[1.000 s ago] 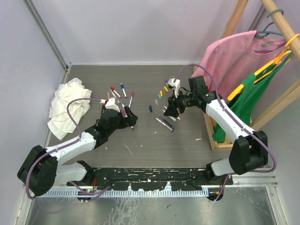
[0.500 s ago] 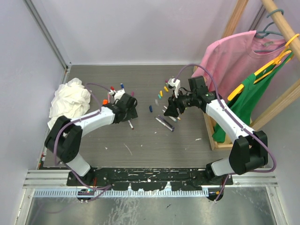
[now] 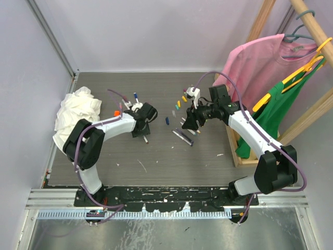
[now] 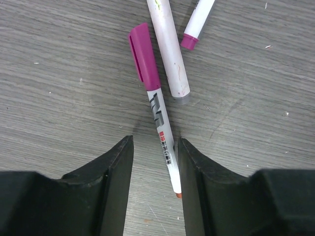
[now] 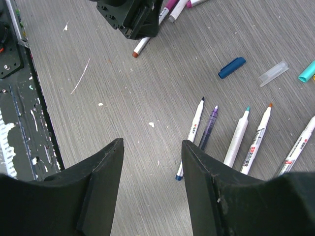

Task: Open the pen caps
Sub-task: Pick up the pen from the center of the board.

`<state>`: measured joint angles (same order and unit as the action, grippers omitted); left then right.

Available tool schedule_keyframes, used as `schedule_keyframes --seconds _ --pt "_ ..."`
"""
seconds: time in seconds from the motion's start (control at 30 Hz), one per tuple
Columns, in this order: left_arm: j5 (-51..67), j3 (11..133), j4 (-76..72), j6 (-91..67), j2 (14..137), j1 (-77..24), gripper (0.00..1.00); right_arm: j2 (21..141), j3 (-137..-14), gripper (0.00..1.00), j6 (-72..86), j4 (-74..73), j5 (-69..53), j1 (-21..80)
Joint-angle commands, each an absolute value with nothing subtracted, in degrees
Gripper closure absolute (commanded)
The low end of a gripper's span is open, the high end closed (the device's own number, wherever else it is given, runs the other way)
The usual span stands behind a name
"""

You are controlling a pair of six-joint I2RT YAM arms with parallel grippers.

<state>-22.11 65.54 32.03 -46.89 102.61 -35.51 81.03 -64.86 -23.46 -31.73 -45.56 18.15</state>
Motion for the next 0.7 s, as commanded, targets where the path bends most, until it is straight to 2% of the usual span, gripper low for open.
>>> schedule_keyframes --seconds 0.0,0.3,0.53,0.67 --pt "-22.44 67.44 32.78 -46.56 103.36 -35.33 0.59 80.33 -64.92 0.44 -23.82 -29.97 -46.57 17.96" --pt "-22.09 66.81 32.60 -47.00 103.96 -35.33 0.74 80.23 -64.92 0.44 -23.82 -30.00 -46.54 17.94" --pt "-22.18 65.14 32.29 -47.50 103.15 -35.33 0.81 80.17 -64.86 0.45 -23.82 -30.00 -46.73 17.95" --pt "-22.43 63.48 31.71 -47.78 101.65 -35.29 0.88 80.16 -64.84 0.45 -23.75 -30.01 -46.95 17.96"
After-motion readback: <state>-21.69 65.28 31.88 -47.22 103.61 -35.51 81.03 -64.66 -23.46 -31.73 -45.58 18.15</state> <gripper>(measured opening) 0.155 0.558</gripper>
